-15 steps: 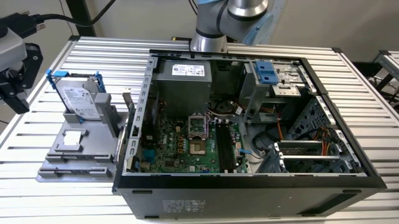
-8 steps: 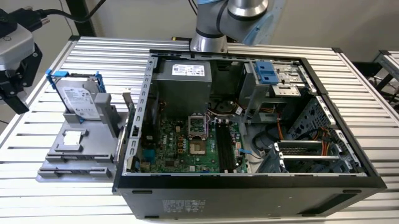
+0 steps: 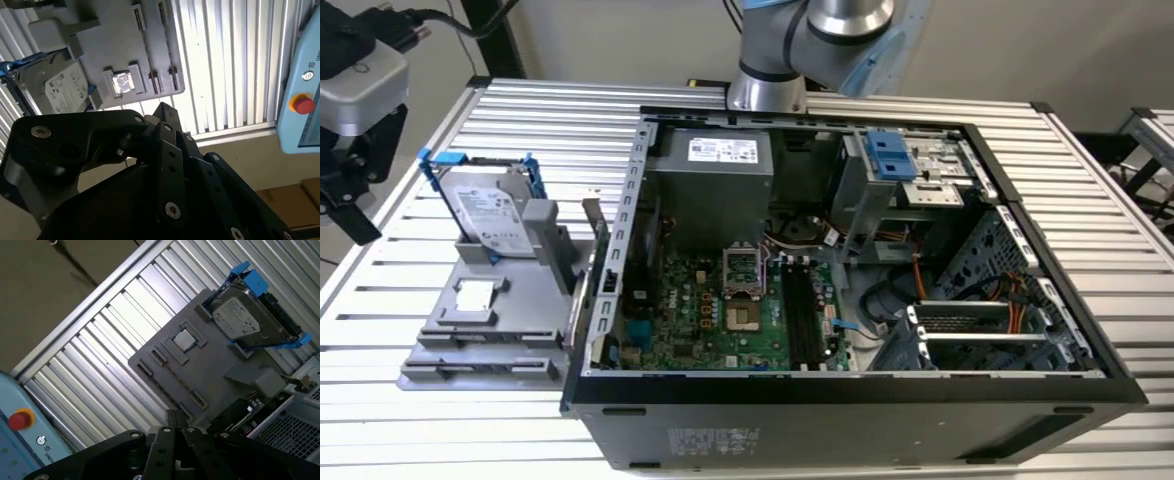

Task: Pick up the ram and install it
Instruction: 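Pick up the ram and move it above insertion slot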

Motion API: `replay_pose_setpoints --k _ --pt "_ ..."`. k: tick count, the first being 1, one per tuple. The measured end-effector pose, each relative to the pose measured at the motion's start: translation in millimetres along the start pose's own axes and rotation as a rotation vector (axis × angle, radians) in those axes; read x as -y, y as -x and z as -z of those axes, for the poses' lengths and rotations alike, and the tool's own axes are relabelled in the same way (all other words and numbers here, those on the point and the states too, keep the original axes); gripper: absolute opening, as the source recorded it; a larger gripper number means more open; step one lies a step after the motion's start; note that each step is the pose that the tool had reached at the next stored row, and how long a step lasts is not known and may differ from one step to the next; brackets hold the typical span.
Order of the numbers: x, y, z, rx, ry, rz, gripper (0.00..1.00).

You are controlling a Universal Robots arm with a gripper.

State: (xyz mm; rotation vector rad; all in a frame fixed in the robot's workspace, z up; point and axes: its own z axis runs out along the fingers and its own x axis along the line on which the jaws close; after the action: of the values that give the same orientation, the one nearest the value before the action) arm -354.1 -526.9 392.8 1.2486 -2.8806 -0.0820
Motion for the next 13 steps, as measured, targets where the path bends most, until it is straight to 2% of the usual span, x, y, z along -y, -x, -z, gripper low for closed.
replay_pose_setpoints --k 10,13 --pt "0.0 0.0 0.0 -0.0081 0.0030 0.181 0.00" --pt "0.1 0.0 0.0 -0.0097 0.0008 0.235 0.00"
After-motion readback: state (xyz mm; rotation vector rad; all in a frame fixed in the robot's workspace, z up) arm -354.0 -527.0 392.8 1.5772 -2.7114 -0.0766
